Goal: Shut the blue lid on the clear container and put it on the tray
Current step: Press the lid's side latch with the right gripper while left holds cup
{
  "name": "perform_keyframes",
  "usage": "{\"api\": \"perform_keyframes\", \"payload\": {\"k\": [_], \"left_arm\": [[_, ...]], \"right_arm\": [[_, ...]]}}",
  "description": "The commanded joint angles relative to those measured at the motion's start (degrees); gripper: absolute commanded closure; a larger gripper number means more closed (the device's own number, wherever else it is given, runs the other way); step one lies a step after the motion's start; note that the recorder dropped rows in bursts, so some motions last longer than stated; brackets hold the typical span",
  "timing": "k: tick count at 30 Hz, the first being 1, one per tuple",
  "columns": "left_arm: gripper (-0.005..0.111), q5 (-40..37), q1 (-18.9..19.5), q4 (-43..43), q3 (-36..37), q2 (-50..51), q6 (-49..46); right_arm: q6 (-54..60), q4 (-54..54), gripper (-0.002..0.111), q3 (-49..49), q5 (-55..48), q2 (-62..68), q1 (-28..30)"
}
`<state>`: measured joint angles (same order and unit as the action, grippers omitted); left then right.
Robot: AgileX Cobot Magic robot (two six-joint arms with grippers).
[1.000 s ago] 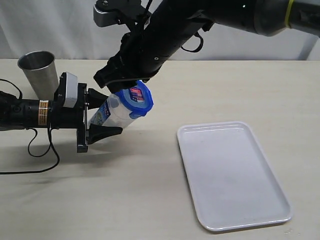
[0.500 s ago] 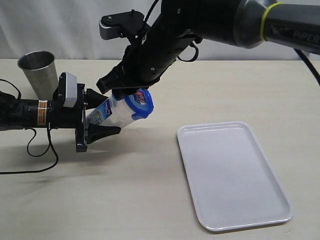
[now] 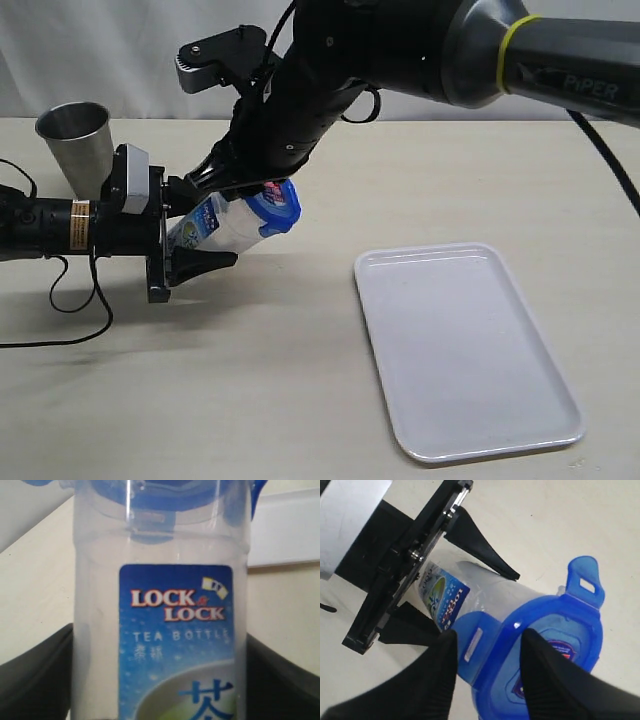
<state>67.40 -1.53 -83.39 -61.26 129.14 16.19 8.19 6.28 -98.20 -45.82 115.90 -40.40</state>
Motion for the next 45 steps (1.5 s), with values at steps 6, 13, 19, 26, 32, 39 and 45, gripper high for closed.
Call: {"api": "perform_keyframes", "payload": {"k": [6, 13, 19, 26, 32, 39, 45], "left_arm": [[0.107, 2.6, -1.1, 0.3, -0.2, 0.0, 0.5], [0.107, 2.6, -1.1, 0.3, -0.2, 0.0, -4.7], [0.107, 2.6, -1.1, 2.6, -0.2, 0.0, -22.6], [0.107, 2.6, -1.1, 3.5, -0.2, -0.5, -34.1], [0.107, 2.6, -1.1, 3.1, -0.2, -1.8, -34.4], [0.107, 2.6, -1.1, 3.1, -0.2, -1.8, -34.0], [0.107, 2.6, -1.1, 3.2, -0.2, -1.8, -32.5]], "right_arm": [[-4.6, -12.8, 0.098, 0.9, -2.4, 4.2, -4.6], [17.7, 0.3, 0.089, -5.2, -7.6, 0.9, -4.6], [36.0, -1.4, 0.062, -6.4, -12.9, -7.4, -4.4], [42.4, -8.7, 0.062, -5.5, -16.8, -8.3, -4.3], [44.6, -9.7, 0.062, -1.9, -9.3, -7.6, -4.3], [42.1, -12.1, 0.062, -1.0, -6.1, -4.5, -3.6], [40.6, -12.5, 0.062, -1.0, -5.5, -2.7, -2.1]]}}
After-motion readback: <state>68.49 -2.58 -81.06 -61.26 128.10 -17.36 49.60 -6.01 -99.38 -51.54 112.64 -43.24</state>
